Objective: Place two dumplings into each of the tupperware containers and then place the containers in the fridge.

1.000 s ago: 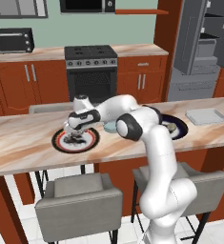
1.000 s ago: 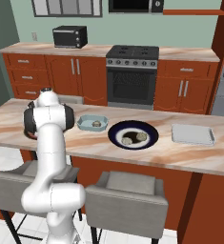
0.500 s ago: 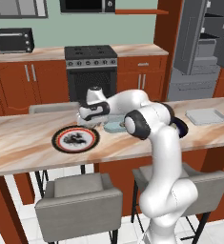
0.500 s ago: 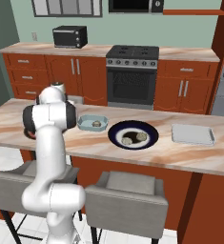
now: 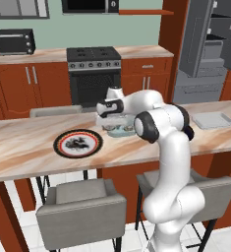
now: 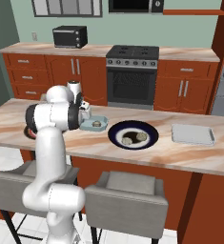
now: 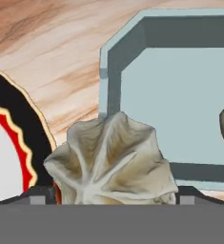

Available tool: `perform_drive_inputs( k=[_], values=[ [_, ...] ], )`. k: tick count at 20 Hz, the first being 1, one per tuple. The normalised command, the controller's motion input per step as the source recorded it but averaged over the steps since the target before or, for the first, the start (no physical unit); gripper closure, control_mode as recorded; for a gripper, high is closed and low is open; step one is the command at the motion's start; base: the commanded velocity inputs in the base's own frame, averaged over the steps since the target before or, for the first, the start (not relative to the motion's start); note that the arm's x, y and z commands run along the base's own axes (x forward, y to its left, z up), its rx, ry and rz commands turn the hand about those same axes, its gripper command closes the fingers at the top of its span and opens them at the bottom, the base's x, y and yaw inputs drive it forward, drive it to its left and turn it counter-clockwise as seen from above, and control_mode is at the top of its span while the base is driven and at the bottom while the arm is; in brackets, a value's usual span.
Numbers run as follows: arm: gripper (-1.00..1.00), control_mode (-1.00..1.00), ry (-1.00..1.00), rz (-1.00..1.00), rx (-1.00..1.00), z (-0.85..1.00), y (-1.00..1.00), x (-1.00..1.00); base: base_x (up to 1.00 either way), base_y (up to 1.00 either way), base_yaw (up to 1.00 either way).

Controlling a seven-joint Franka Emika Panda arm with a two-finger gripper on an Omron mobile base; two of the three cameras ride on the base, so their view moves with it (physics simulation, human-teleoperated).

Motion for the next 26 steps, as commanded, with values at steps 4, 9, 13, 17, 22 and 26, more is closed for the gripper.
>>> perform_drive_inputs(
  k=[4, 9, 13, 17, 22, 26],
  values=[
    [1.00, -1.00, 0.19, -0.16, 0.00, 0.14, -0.61, 0.34, 0.00, 0.00, 0.00],
    [1.00, -1.00, 0.16, -0.09, 0.00, 0.01, -0.38, 0.50, 0.00, 0.00, 0.00],
    [1.00, -1.00, 0.12, -0.04, 0.00, -0.18, -0.05, 0.41, 0.00, 0.00, 0.00],
    [-1.00, -1.00, 0.09, -0.03, 0.00, -0.23, -0.01, 0.34, 0.00, 0.00, 0.00],
    [-1.00, -1.00, 0.07, 0.00, 0.00, -0.06, -0.07, 0.08, 0.00, 0.00, 0.00],
    [-1.00, -1.00, 0.00, 0.00, 0.00, 0.00, -0.15, -0.17, 0.00, 0.00, 0.00]
  ],
)
